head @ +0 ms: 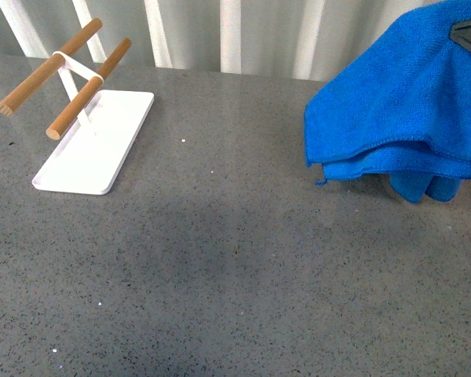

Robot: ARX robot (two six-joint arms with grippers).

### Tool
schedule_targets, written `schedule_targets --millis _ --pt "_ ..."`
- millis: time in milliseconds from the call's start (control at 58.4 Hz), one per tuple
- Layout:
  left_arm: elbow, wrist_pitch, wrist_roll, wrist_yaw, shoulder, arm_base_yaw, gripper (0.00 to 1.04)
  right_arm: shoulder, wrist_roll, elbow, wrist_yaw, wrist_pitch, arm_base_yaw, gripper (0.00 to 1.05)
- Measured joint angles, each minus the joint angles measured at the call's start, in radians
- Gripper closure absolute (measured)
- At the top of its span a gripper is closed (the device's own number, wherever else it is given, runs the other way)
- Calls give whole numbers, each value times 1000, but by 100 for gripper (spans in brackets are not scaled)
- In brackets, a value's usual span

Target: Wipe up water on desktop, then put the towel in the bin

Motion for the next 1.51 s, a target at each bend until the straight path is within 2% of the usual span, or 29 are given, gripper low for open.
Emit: schedule_targets --millis 445,548,788,1028,1268,1507 --pt "0 -177 0 0 -179 0 101 10 -10 57 46 -71 11 102" --pt "0 -340 1 0 -306 0 101 13 -10 59 48 -71 18 102" --pt "0 -355 1 0 -351 0 101 14 -10 64 53 -87 27 102" --pt "0 -356 1 0 -351 0 62 95 10 134 119 -254 27 102" --pt "0 -356 2 0 -351 0 6 385 -28 225 202 -417 16 102" --pt "0 -356 2 0 -351 0 7 505 -31 302 237 -490 8 102"
